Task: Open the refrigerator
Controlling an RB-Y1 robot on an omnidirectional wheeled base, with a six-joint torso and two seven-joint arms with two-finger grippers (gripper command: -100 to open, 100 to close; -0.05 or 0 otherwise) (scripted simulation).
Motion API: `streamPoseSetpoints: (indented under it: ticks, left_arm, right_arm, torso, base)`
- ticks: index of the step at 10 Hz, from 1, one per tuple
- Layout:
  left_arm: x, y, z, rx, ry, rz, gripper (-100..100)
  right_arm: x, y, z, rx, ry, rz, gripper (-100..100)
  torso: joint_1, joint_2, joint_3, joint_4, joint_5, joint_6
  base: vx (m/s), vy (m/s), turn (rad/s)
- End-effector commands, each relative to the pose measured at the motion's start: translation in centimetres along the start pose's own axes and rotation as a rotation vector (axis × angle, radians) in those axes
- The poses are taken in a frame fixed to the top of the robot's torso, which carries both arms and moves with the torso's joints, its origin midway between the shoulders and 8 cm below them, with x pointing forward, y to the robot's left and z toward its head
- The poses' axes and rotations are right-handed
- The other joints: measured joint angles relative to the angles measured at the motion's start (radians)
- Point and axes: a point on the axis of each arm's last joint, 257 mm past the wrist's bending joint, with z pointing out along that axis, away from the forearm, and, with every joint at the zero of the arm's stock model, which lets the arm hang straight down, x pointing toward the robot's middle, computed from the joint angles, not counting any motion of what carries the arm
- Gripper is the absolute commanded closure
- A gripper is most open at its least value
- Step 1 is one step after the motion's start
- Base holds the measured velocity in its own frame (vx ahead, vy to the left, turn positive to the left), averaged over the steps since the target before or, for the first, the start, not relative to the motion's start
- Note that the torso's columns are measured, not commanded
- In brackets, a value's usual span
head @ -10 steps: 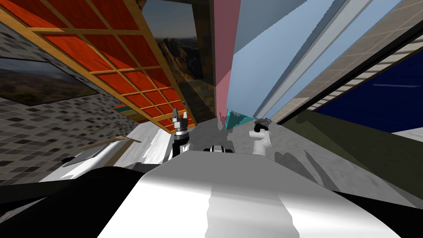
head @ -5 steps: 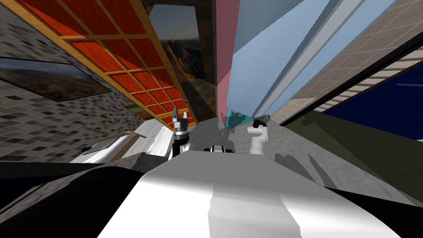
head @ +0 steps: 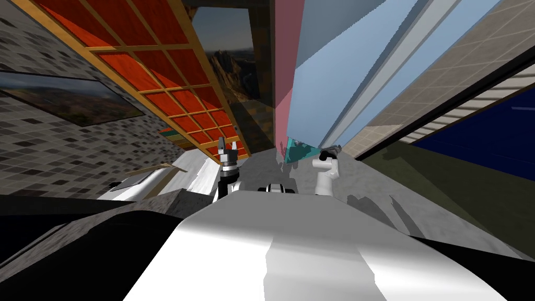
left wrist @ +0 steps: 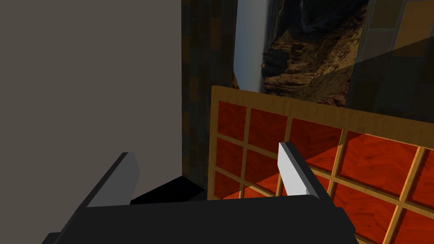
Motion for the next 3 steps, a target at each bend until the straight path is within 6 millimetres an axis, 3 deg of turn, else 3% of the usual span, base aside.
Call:
streamPoseSetpoints:
  ticks: [1,3]
  left_arm:
    - [0.00,0.00,0.00,0.000,0.000,0.000,0]
    - [0.00,0.00,0.00,0.000,0.000,0.000,0]
  right_arm:
    - [0.22,0.19,0.00,-0.004,0.004,-0.002,0]
    - [0.53,0.46,-0.01,-0.009,0.010,-0.005,0]
  torso:
    - [-0.002,-0.001,-0.001,-0.001,-0.001,-0.001]
    - [-0.003,-0.004,-0.002,-0.003,-0.003,-0.001]
  base:
    - [0.004,0.003,0.014]
    - [0.002,0.001,0.006]
